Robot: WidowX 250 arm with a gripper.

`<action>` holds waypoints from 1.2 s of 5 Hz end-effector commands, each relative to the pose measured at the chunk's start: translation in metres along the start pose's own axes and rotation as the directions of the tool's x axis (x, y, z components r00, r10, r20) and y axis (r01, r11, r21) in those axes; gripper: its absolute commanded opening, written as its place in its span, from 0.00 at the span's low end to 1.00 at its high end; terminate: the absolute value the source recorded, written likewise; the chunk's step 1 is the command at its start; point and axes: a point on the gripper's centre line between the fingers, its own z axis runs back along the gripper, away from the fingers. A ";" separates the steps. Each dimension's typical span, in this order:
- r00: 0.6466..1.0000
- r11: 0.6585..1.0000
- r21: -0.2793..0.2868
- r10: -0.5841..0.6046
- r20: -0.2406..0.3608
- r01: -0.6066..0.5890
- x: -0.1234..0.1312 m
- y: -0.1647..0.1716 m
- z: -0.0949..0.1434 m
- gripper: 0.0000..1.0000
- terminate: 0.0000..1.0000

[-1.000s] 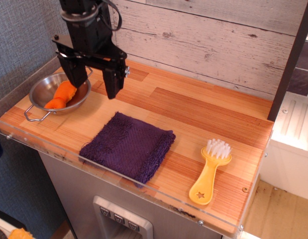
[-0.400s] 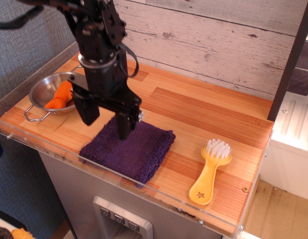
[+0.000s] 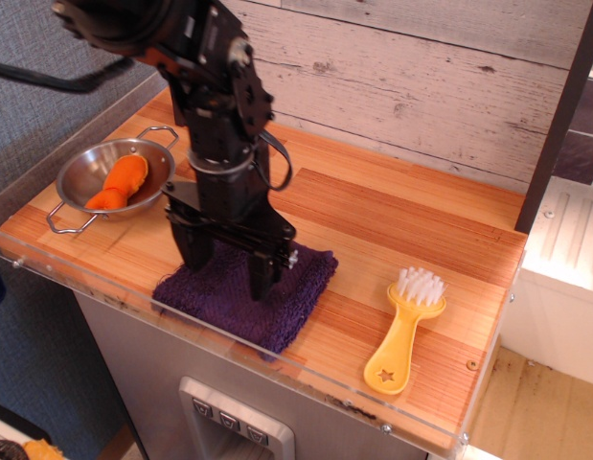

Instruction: Move purple cloth towards wall to back center of counter

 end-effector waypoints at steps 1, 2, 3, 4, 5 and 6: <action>0.998 0.999 0.015 -0.052 0.042 0.052 0.005 -0.011 -0.007 1.00 0.00; 0.998 0.998 0.021 -0.063 0.029 0.062 -0.006 -0.007 -0.019 1.00 0.00; 1.000 1.000 0.003 -0.025 -0.012 0.025 -0.007 0.005 -0.031 1.00 0.00; 1.000 1.000 -0.011 -0.011 -0.027 0.010 -0.001 0.010 -0.036 1.00 0.00; 0.999 1.000 -0.022 -0.018 -0.037 0.017 0.005 0.010 -0.040 1.00 0.00; 0.999 0.999 -0.023 -0.028 -0.028 0.027 0.022 0.005 -0.039 1.00 0.00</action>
